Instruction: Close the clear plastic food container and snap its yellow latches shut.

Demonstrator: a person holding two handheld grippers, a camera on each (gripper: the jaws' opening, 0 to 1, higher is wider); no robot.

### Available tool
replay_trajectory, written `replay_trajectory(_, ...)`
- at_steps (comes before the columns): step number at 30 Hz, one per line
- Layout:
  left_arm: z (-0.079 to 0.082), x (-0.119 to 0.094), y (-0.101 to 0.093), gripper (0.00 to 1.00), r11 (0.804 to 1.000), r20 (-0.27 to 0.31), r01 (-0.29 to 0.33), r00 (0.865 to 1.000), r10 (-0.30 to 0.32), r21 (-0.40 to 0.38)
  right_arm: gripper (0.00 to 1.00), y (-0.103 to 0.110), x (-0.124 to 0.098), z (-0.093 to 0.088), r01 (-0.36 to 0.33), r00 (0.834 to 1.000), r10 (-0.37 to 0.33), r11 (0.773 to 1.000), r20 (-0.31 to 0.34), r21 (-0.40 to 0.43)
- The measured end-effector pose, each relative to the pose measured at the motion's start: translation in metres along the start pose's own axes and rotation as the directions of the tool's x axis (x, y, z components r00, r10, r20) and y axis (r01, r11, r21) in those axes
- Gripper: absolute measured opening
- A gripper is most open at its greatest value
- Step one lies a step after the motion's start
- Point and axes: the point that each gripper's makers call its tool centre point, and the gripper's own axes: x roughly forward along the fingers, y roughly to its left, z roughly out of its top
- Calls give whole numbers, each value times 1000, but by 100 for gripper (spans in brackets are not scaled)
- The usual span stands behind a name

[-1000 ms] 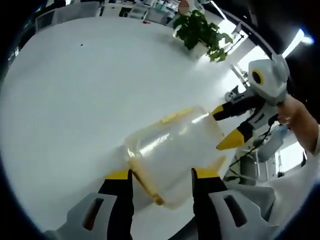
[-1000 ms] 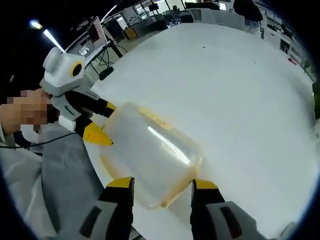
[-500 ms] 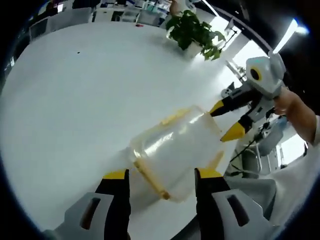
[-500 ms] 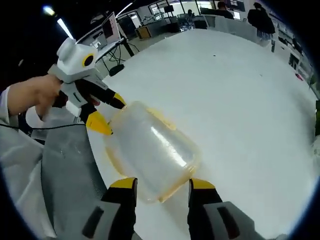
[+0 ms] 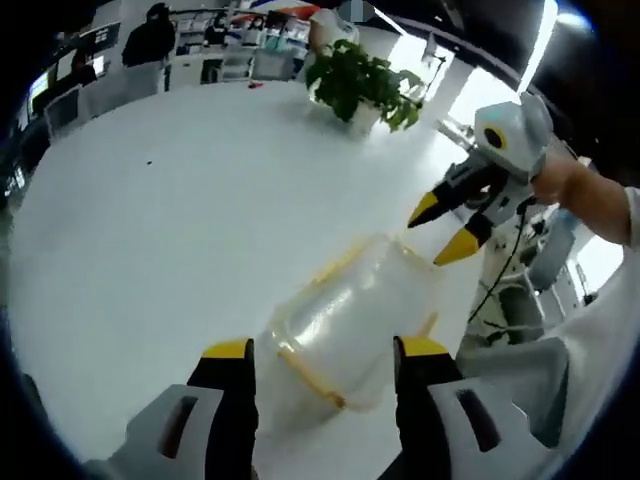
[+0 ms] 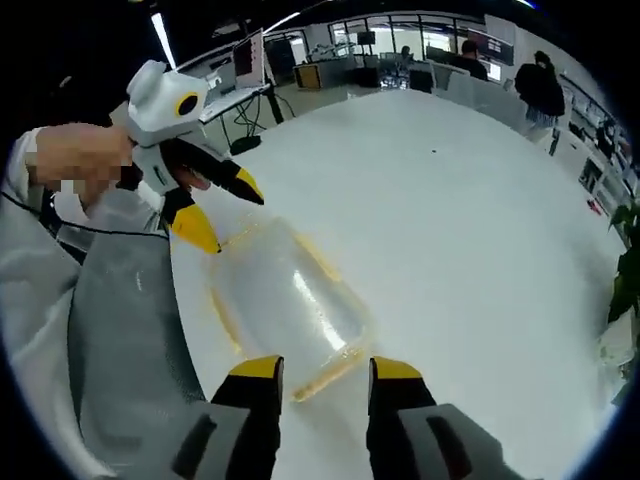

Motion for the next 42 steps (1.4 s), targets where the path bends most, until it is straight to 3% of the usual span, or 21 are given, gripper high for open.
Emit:
replay_trajectory(6,27,-3,-19,45,979,99,26,994,-47,203,28,14,1,20,-33,997,40,993,61,-112)
replay_trajectory(10,34,-1,-30,43,977,122,58,989,-84,208,26,24,6,29,-46,996,62,976,68,-213)
replay_trajectory(12,35,2,-44,41,960,126,115,980,-151,255,24,27,9,34,-43,996,64,960,69,-275)
replay_trajectory(15,30,9,-54,39,947,108,138,979,-176,292,21,30,16,38,-44,996,67,937,55,-348)
replay_trajectory(22,30,19,-65,29,929,97,160,974,-203,333,17,34,28,48,-56,996,81,917,47,-394)
replay_trajectory(24,29,20,-64,24,917,87,153,976,-198,369,16,33,30,50,-59,996,83,914,43,-401)
replay_trajectory(29,25,26,-60,19,913,67,157,978,-196,376,15,29,36,47,-68,996,83,903,16,-424)
replay_trajectory(35,16,32,-65,7,883,31,168,979,-201,438,13,28,44,44,-85,996,90,894,-10,-440)
replay_trajectory(37,14,33,-66,9,882,25,175,978,-206,438,12,29,47,44,-93,995,97,889,-15,-448)
replay_trajectory(41,12,35,-71,13,875,13,185,977,-214,448,21,23,53,47,-75,997,72,884,-24,-461)
replay_trajectory(42,9,36,-72,14,872,2,189,977,-214,452,30,22,55,47,-78,997,71,892,-33,-445)
